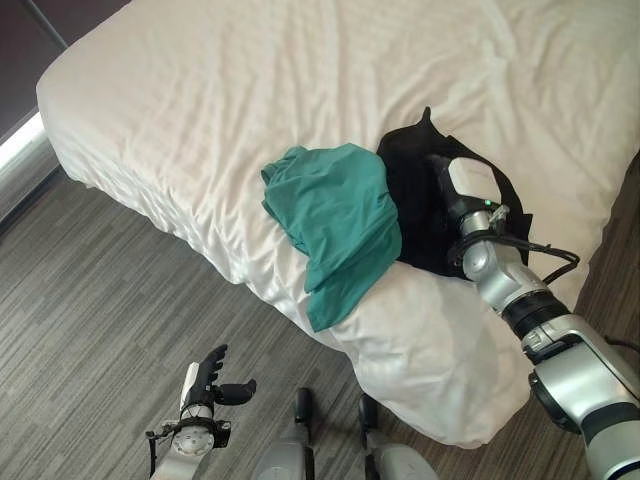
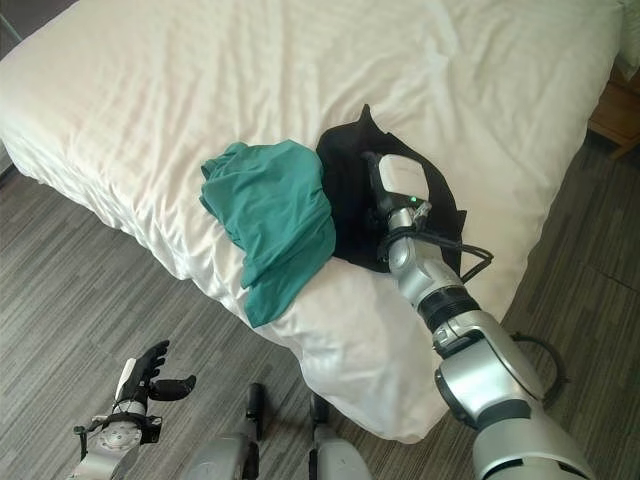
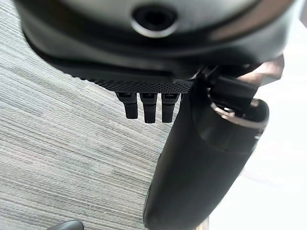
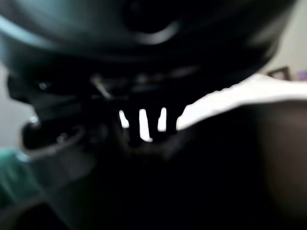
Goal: Pick up bed clothes into laundry basket.
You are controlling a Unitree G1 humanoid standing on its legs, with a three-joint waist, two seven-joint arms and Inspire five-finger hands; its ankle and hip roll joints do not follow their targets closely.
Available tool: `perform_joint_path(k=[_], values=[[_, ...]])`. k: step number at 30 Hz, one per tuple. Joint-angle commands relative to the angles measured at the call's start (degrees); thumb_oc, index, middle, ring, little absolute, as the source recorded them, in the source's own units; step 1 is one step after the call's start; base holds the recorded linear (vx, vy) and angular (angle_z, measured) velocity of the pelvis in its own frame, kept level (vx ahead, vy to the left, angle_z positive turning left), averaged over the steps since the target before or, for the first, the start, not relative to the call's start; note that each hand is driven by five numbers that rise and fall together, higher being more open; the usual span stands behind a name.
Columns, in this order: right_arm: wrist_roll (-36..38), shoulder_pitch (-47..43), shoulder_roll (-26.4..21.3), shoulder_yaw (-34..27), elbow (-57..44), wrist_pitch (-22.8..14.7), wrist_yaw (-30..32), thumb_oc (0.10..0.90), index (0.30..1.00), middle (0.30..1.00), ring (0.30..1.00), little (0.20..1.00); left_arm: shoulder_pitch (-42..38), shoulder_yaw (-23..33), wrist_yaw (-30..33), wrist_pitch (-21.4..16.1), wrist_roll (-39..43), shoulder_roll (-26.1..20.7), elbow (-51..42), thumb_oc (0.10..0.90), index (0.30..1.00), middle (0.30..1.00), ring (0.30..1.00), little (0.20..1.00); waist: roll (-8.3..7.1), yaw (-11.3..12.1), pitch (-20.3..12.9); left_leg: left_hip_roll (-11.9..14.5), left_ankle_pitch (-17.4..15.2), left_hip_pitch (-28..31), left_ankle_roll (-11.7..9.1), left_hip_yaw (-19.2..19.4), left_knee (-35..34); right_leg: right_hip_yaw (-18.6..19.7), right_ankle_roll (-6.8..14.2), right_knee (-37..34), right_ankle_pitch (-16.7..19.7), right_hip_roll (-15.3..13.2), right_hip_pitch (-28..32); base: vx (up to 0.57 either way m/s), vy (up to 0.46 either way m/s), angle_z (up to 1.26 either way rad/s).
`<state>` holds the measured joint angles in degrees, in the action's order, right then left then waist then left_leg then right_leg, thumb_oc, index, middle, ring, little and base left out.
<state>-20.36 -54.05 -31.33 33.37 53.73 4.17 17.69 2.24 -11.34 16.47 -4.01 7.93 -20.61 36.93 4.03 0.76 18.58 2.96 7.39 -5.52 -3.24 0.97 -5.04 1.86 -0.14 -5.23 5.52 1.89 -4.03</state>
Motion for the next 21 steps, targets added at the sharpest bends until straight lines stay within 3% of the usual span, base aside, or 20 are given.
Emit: perform_joint_path(k=[1,6,9,10,11,13,14,15,16,17,18,19,21], values=[[1.94,-7.31,0.14,2.38,8.07,0.25,0.86,0.4,0.3,0.3,0.3,0.3,-3.34,-1.72,-0.26,-3.55,0.42,-3.64,3.94,0.8,0.9,0.9,0.9,0.9,-2.86,0.53,-3.22,-1.01,-5.14,0.94,-2.48,1.35,0.04,3.18,4.38,2.42,-7.13,-4.29,-1.34,0.0,0.0,0.0],[3.29,-10.97,-0.92,2.27,10.21,0.58,0.8,0.4,0.3,0.3,0.3,0.3,-4.31,-1.48,0.01,-3.37,1.0,-3.6,7.05,0.8,0.9,0.9,0.9,0.9,-3.08,0.27,-3.42,-0.95,-5.28,1.63,-2.48,1.71,0.04,3.45,4.55,2.02,-7.05,-4.33,-0.32,0.0,0.009,0.0],[5.0,-14.62,-6.87,1.91,6.06,0.07,1.79,0.4,0.3,0.3,0.3,0.3,-4.75,-0.43,0.51,-3.46,1.46,-3.62,7.38,0.8,0.9,0.9,0.9,0.9,-4.33,-0.49,-4.05,-0.91,-5.88,2.95,-2.42,2.3,0.04,3.94,4.93,2.32,-7.02,-4.53,0.64,-0.01,0.057,0.02],[5.0,-14.62,-6.88,1.91,6.05,0.07,1.78,0.4,0.3,0.3,0.3,0.3,-4.76,-0.44,0.51,-3.45,1.46,-3.62,7.38,0.8,0.9,0.9,0.9,0.9,-4.33,-0.48,-4.02,-0.91,-5.88,2.97,-2.42,2.31,0.04,3.95,4.93,2.32,-7.02,-4.53,0.67,0.01,0.066,0.01],[6.39,-17.44,-12.62,2.05,2.84,-0.3,1.99,0.4,0.3,0.3,0.3,0.3,-4.54,0.67,0.65,-3.64,2.03,-4.26,6.69,0.8,0.9,0.9,0.9,0.9,-5.23,-1.24,-4.82,-0.92,-6.19,3.51,-2.41,2.62,0.04,4.1,5.26,2.28,-6.82,-4.64,0.92,0.0,0.082,0.02],[9.21,-20.12,-19.67,1.61,-0.72,-0.7,2.74,0.4,0.3,0.3,0.3,0.3,-4.41,1.72,0.76,-3.75,2.66,-4.71,5.69,0.8,0.9,0.9,0.9,0.9,-6.24,-2.11,-5.45,-0.85,-6.64,3.98,-2.45,3.17,0.04,4.46,5.69,2.15,-6.59,-4.8,1.27,0.0,0.096,0.0],[9.27,-20.13,-19.82,1.62,-0.81,-0.66,2.69,0.4,0.3,0.3,0.3,0.3,-4.49,1.65,0.76,-3.72,2.67,-4.67,5.67,0.8,0.9,0.9,0.9,0.9,-6.19,-1.98,-5.32,-0.85,-6.68,4.1,-2.44,3.23,0.04,4.52,5.7,2.13,-6.6,-4.8,1.37,0.0,0.105,-0.06],[12.53,-20.88,-26.91,0.08,-5.49,-1.02,3.65,0.4,0.3,0.3,0.3,0.3,-3.73,3.09,0.75,-3.54,3.2,-4.73,4.71,0.8,0.9,0.9,0.9,0.9,-7.09,-2.92,-6.03,-0.79,-7.03,4.56,-2.4,3.83,0.04,4.93,6.16,2.12,-6.44,-4.96,1.6,0.01,0.103,-0.09],[14.36,-21.27,-30.9,-1.18,-8.78,-1.41,4.7,0.4,0.3,0.3,0.3,0.3,-3.18,4.06,0.79,-3.36,3.44,-4.66,4.2,0.8,0.9,0.9,0.9,0.9,-7.53,-3.58,-6.53,-0.79,-7.23,4.72,-2.36,3.99,0.04,5.17,6.43,2.16,-6.39,-5.06,1.67,0.01,0.103,-0.09],[14.39,-20.83,-31.11,-1.56,-9.12,-1.29,4.68,0.4,0.3,0.3,0.3,0.3,-3.19,3.94,0.79,-3.3,3.43,-4.74,4.12,0.8,0.9,0.9,0.9,0.9,-7.59,-3.42,-6.49,-0.81,-7.28,4.8,-2.34,4.01,0.04,5.18,6.45,2.15,-6.43,-5.08,1.74,0.01,0.063,-0.07],[15.66,-19.86,-35.09,-2.91,-12.66,-1.52,5.51,0.4,0.3,0.3,0.3,0.3,-2.38,5.06,0.71,-3.14,3.59,-4.41,3.62,0.8,0.9,0.9,0.9,0.9,-7.83,-4.17,-6.83,-0.75,-7.46,4.93,-2.29,4.18,0.04,5.36,6.67,2.22,-6.46,-5.16,1.76,0.02,0.076,-0.2],[16.45,-13.3,-41.98,-8.99,-19.87,-1.97,7.24,0.4,0.3,0.3,0.3,0.3,-1.24,7.17,0.63,-2.5,3.51,-3.53,2.98,0.8,0.9,0.9,0.9,0.9,-7.99,-5.54,-7.47,-0.71,-7.88,5.28,-2.15,4.49,0.04,5.65,7.03,2.46,-6.62,-5.3,1.9,0.03,0.094,-0.22],[15.63,0.43,-45.92,-20.82,-29.44,-2.21,9.19,0.4,0.3,0.3,0.3,0.3,-1.64,8.68,2.98,-1.27,-0.03,-3.15,1.77,0.8,0.9,0.9,0.9,0.9,-8.11,-8.02,-8.03,-0.61,-8.49,5.68,-2.01,5.23,0.04,6.0,7.43,2.61,-6.69,-5.32,1.87,0.04,0.076,-0.03]])
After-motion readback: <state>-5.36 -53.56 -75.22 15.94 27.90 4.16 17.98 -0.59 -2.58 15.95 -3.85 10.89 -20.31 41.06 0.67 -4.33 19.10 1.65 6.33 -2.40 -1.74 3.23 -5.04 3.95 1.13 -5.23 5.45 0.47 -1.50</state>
